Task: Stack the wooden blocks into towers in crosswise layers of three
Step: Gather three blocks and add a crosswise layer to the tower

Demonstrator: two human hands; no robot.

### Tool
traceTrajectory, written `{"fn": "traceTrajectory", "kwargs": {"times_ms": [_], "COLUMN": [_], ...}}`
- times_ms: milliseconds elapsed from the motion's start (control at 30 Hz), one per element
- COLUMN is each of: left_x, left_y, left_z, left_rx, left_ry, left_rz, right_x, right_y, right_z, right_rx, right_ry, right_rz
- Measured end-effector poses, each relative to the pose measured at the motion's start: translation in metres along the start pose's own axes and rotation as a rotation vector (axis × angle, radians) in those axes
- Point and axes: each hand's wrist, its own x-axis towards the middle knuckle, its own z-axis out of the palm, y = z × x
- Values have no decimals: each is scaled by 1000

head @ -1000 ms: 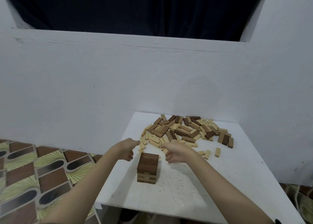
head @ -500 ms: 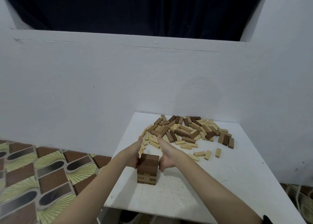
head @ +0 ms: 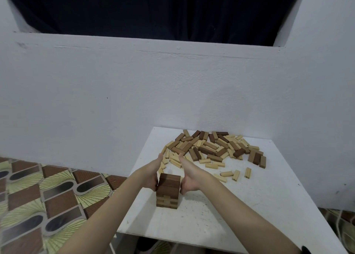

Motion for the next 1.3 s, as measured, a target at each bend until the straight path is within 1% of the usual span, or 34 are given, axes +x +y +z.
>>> {"fn": "traceTrajectory", "kwargs": {"times_ms": [33, 67, 100, 133, 167, 200, 267, 400, 567, 700, 833, 1000, 1167, 1300], "left_x": [-44, -63, -60, -57, -51, -51, -61, -57, -55, -56, -48, -49, -52, -50], "left_y": [8, 6, 6, 11, 9, 10, 10, 9, 6, 5, 3, 3, 3, 2], "left_z": [8, 6, 3, 8, 7, 10, 13, 11, 5, 6, 5, 1, 1, 7], "left_rx": [27, -28, -23, -59, -34, -29, -45, -56, -60, -92, -113, -85, -96, -140], "left_ry": [-57, -36, -85, -92, -54, -19, -67, -54, -36, -61, -84, -59, -69, -77], "left_rz": [1, 19, 25, -8, -66, -64, -61, -51, -77, -77, -84, -83, -106, -84], "right_x": [3, 9, 7, 9, 8, 8, 8, 11, 24, 28, 26, 33, 43, 40], "right_y": [-2, 0, 2, 3, 4, 5, 6, 5, 9, 12, 12, 12, 11, 12], "right_z": [2, 0, -2, -4, -5, -5, -4, -3, -10, -10, -10, -12, -18, -16], "right_rx": [-35, -36, -30, 18, 14, -7, 11, -23, 47, 33, 44, 22, 48, 96], "right_ry": [6, 58, 83, 48, 14, -22, -23, -6, -32, -38, -24, 27, 38, -20], "right_rz": [2, 7, 19, 24, 11, 0, 3, -8, 10, 27, 26, -9, 12, 9]}}
